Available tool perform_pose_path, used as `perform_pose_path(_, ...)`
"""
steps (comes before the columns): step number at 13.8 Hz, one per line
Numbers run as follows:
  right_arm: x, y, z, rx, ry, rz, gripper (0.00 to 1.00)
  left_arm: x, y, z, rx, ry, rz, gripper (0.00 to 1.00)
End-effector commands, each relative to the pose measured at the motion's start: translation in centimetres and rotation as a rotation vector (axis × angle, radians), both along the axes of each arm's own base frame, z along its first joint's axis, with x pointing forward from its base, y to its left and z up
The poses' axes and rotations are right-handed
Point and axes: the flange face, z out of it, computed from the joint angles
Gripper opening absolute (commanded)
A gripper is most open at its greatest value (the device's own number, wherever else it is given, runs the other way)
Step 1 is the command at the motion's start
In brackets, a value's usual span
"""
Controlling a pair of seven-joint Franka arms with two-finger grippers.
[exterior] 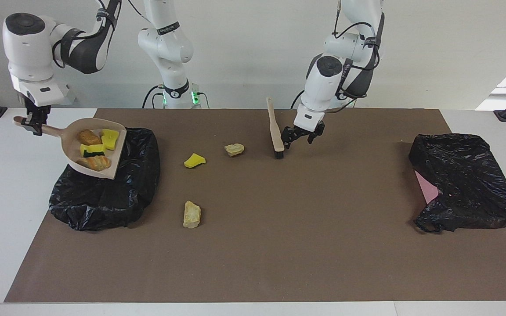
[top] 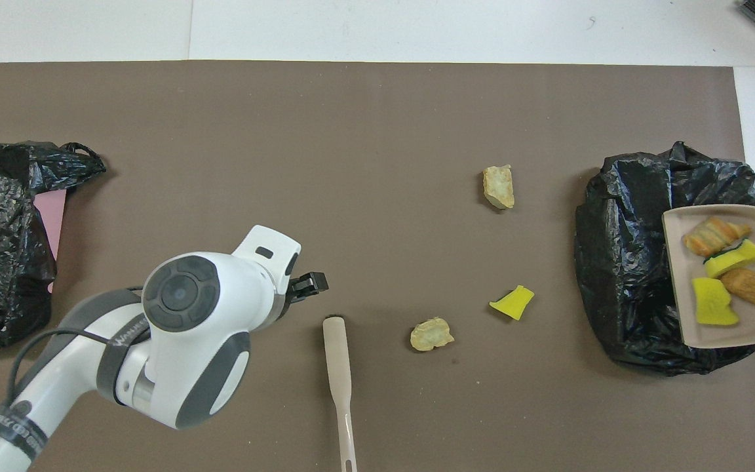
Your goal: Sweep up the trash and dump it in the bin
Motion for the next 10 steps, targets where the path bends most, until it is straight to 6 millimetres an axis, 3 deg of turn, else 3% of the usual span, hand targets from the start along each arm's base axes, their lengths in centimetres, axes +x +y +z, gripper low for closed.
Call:
perform_pose_path(1, -1.1, 2.9, 0.1, -0.11, -0.025, 0.009, 0.0, 3.5, 2.8, 2.0, 0.003, -0.029, -0.013, 1.0)
perform_pose_path(3, -0.6, 4.7, 0.3, -0.191, -0.023, 0.034, 0.0, 6.4, 6.6, 4.8, -0.007, -0.054, 0.042, 1.0)
perform_pose_path(5, -0.7, 5.1, 0.5, -0.251, -0.01, 0.034, 0.0, 8.0, 10.1, 7.3, 0.01, -0.017, 0.007, 1.0)
perform_pose_path(7, -0.7, 5.4, 0.8, -0.316, 0.015, 0.054, 0.0, 9.0, 13.1, 8.9, 0.015, -0.021, -0.117, 1.0)
perform_pose_path(8, -0.4, 6.5, 1.1, -0.359, 0.024, 0.091, 0.0, 9.5, 14.6, 9.5, 0.017, -0.033, -0.13, 1.0)
perform_pose_path(10, -0.6, 6.3, 1.9, -0.415, 0.036, 0.073, 0.0, 10.0, 16.2, 10.6, 0.039, -0.05, -0.174, 1.0)
